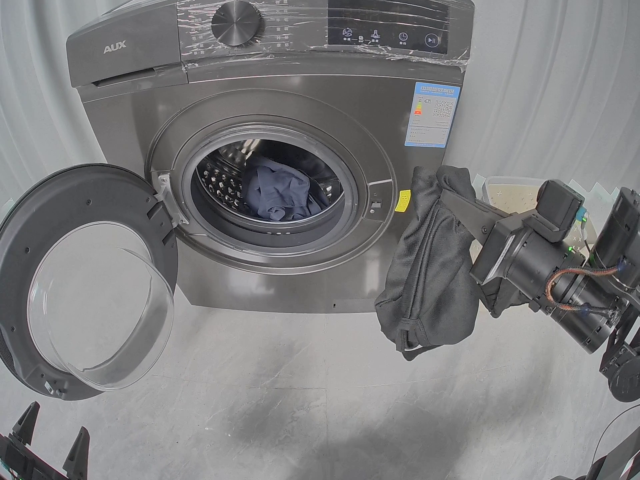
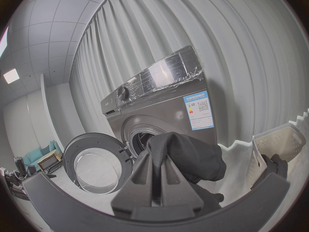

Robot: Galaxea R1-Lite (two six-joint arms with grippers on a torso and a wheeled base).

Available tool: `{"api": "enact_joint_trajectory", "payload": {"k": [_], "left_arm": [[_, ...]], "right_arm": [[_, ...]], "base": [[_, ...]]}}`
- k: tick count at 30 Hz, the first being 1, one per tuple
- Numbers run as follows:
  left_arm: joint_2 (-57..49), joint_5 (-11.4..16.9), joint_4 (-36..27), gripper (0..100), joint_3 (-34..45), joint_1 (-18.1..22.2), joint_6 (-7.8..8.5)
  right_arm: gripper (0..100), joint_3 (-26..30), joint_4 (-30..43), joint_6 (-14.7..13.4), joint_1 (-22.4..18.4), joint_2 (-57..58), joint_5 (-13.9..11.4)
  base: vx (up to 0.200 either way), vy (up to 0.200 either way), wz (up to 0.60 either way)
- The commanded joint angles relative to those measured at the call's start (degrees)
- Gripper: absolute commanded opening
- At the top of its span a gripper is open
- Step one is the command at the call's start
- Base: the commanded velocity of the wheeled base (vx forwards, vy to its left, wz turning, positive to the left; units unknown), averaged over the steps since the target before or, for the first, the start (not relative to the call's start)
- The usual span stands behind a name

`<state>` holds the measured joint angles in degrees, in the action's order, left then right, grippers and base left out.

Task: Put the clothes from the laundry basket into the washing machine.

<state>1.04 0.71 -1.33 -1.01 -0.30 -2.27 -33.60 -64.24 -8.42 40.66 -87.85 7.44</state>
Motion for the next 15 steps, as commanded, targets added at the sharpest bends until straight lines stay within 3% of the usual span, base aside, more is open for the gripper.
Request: {"api": "enact_joint_trajectory", "payload": {"k": [1, 6, 15], "left_arm": [[-1.0, 0.0, 0.0, 100, 0.6, 0.0, -0.02], [-1.0, 0.0, 0.0, 100, 0.6, 0.0, -0.02], [-1.0, 0.0, 0.0, 100, 0.6, 0.0, -0.02]], "right_arm": [[0, 0.0, -0.1, -0.1, -0.1, -0.5, 0.0], [0, 0.1, -0.1, -0.1, -0.1, -0.6, 0.0], [0, 0.3, -0.1, -0.2, 0.0, -0.7, 0.0]], "base": [[0.000, 0.200, 0.00], [0.000, 0.200, 0.00], [0.000, 0.000, 0.00]]}}
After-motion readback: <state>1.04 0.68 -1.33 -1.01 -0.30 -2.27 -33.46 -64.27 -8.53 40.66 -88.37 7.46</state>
